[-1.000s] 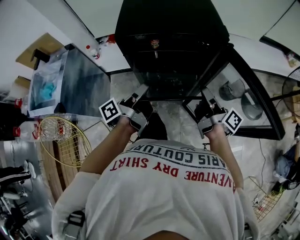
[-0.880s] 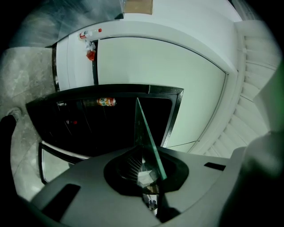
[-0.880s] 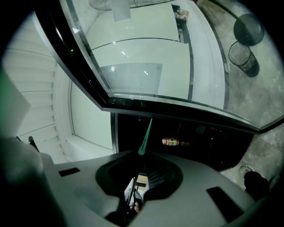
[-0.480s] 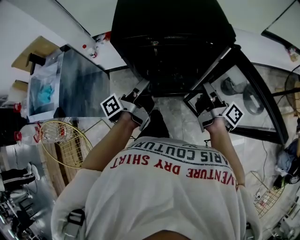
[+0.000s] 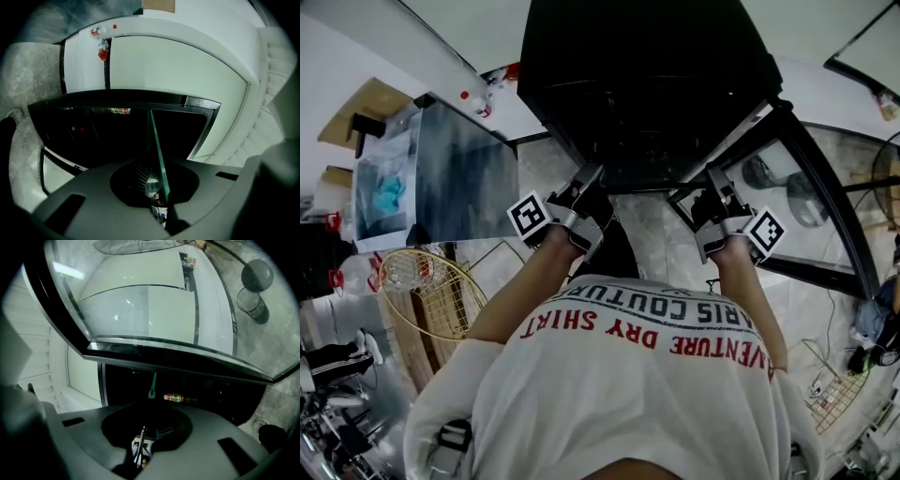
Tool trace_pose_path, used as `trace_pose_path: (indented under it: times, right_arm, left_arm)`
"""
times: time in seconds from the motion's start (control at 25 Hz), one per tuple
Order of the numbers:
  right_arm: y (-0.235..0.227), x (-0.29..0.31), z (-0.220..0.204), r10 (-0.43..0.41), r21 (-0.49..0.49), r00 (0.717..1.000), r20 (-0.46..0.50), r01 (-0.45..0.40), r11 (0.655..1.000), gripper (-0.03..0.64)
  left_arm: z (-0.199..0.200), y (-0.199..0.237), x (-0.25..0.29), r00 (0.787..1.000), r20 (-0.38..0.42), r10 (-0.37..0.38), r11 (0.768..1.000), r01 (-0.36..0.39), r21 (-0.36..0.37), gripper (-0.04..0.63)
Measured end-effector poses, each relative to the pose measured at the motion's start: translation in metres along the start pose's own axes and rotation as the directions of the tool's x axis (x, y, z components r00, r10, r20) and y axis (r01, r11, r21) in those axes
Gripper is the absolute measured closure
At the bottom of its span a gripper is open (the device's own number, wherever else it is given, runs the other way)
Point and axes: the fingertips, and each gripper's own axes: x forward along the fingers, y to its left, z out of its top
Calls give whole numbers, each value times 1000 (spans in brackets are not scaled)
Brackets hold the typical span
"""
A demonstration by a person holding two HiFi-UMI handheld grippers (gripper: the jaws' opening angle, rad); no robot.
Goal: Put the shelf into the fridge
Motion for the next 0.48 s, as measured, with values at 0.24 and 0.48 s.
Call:
trace_pose_path:
  times: [0.24,0.48]
  right_arm:
    - [-3,4,1,-10,-4,1000,10,10,1000,577]
    - [-7,12,0,-6,-12,1000,7,6,1000,575]
  left_arm:
    - [3,5,2,1000,14,5,1000,-5,-17,557]
    - [7,7,5,999,38,-4,1000,6,-31,555]
